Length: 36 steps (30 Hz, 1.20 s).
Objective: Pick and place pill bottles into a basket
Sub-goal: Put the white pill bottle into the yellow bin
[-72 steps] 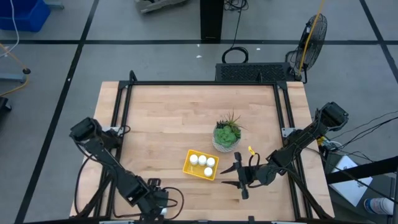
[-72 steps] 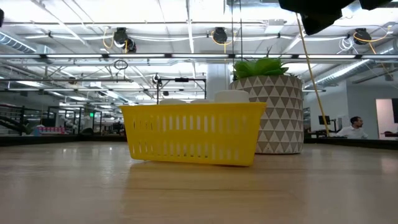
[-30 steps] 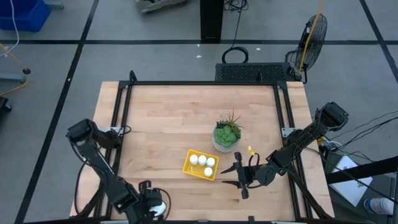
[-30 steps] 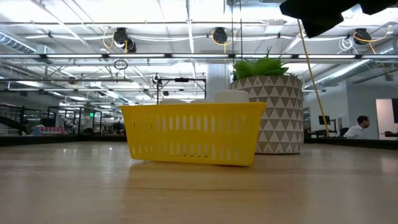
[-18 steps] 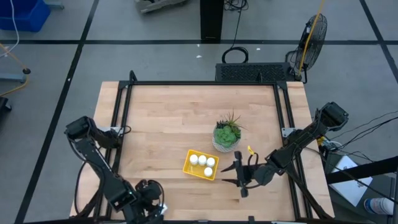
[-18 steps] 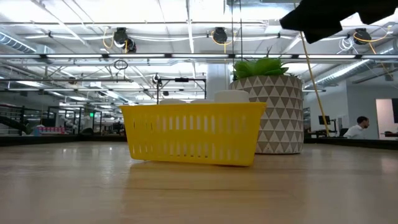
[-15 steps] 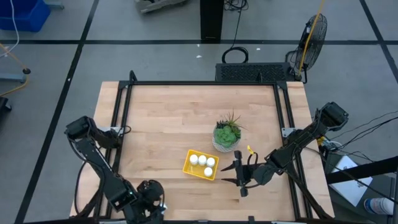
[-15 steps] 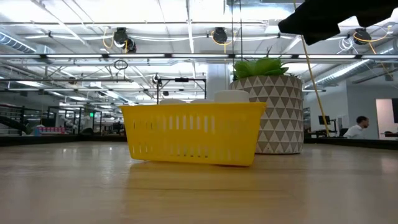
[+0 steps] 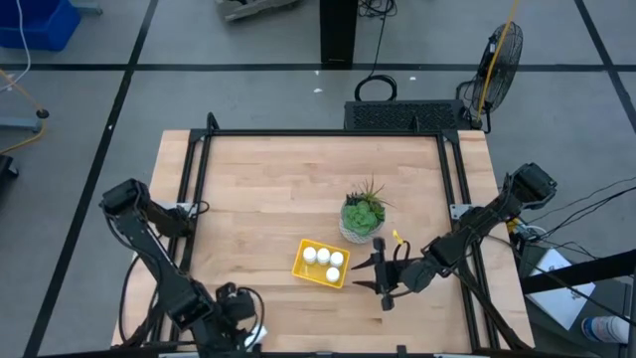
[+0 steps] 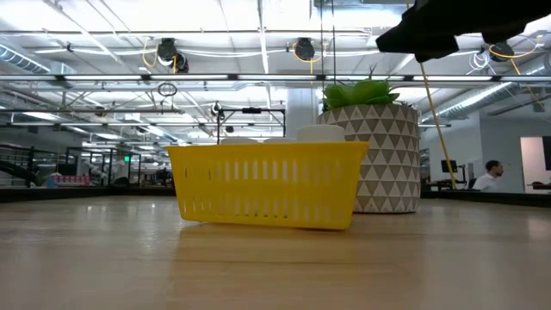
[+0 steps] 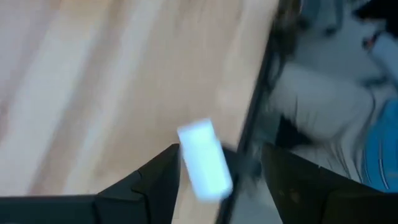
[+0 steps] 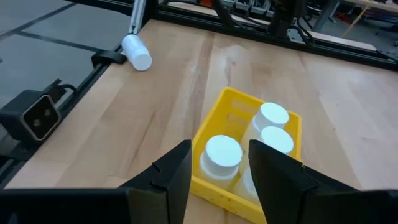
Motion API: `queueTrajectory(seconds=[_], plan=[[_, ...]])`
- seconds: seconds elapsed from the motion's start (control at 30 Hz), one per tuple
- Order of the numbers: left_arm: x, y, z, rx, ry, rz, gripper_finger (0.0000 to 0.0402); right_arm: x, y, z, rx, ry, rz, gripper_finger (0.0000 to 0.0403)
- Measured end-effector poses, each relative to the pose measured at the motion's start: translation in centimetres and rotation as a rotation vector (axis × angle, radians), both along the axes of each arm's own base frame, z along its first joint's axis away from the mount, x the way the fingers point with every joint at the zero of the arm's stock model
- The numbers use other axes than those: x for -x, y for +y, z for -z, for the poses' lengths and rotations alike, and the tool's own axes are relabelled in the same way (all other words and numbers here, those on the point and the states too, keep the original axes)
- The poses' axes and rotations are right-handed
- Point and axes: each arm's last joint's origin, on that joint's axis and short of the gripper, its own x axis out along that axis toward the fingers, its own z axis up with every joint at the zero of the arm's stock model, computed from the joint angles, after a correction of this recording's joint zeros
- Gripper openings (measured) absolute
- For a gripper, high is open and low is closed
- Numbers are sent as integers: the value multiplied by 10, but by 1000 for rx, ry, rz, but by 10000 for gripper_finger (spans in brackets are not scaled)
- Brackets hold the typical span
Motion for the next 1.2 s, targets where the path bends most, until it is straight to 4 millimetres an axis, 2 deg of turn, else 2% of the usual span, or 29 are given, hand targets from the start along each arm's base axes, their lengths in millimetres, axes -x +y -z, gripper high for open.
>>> queueTrajectory(seconds=[0.1,0.2,0.3,0.47,0.63,0.9,1.03,1.2], plan=[[1,-2,1,53,83,85,211,-3,-4,0,14,0,13,150],[-8,8,2,36,111,159,201,-6,-10,1,17,4,35,150],[-17,23,5,21,180,51,191,-9,-15,1,17,5,56,150],[-19,41,8,13,313,-164,174,-15,-27,1,24,6,98,151],[-21,35,-2,36,244,-251,164,-20,-35,1,53,17,70,165],[-13,12,-49,83,62,-310,167,-22,-35,0,-2,23,-4,199],[-9,6,-60,98,17,-309,166,-18,-25,-1,-47,21,-115,207],[-1,5,-59,58,24,-316,166,-7,-3,-4,-91,1,-183,202]])
